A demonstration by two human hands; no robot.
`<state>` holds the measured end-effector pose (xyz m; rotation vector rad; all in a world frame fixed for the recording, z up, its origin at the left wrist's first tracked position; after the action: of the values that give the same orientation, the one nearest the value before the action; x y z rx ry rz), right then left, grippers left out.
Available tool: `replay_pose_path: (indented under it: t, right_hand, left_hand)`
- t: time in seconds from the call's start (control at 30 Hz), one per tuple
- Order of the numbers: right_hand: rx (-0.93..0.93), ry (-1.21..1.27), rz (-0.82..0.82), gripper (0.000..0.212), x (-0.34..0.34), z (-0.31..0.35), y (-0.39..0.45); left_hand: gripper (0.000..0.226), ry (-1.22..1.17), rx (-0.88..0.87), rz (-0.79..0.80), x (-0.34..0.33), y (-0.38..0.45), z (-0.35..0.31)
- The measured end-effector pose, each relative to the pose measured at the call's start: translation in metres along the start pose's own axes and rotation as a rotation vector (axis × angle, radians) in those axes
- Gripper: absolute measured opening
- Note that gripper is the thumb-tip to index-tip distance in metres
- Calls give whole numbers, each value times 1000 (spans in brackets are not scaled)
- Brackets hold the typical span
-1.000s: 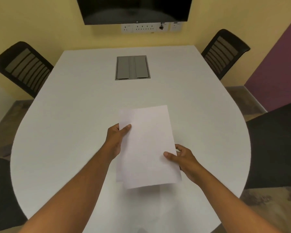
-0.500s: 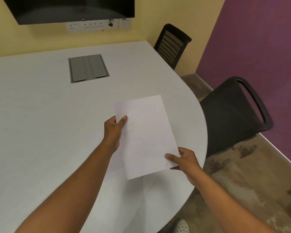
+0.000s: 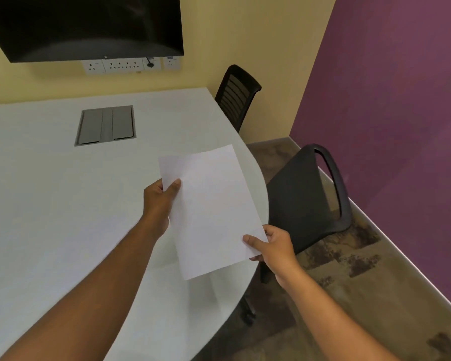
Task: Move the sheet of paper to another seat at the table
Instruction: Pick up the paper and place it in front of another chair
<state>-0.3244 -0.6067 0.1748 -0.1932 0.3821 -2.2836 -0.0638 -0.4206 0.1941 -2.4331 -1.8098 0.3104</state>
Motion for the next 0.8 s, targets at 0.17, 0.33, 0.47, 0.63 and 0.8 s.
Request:
replay_pose_path:
  t: [0.17,0.33,0.47,0.63,0.8]
  right_hand:
    - [40,-60,45,16,57,25,30]
    - [62,-105,95,17,92,53,77]
    - [79,-161,137,13,118,80,127]
    - [75,-214,208,16,149,117,200]
    - [73,-244,282,18,174,146,264]
  left_hand:
    - [4,-42,-25,-70,-50,-13,-1]
    - [6,-74,-59,-134,-94,-4,-12]
    - [3,-113,-74,-212,-131,18,-12]
    - [4,-179,-61,-305,-182,56,-6]
    - [4,-208,-52,-361,-232,91,-8]
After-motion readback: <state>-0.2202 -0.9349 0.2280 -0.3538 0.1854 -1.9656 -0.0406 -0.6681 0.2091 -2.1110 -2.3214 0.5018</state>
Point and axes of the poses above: each hand's wrist, its own y-axis towards the middle knuckle, its own x-axis out of the back of the hand, z = x × y, the point moved 8 cm from there along y, towards the middle knuckle, and after that the axes turned 2 degrees about y, right-handed, at the moved point
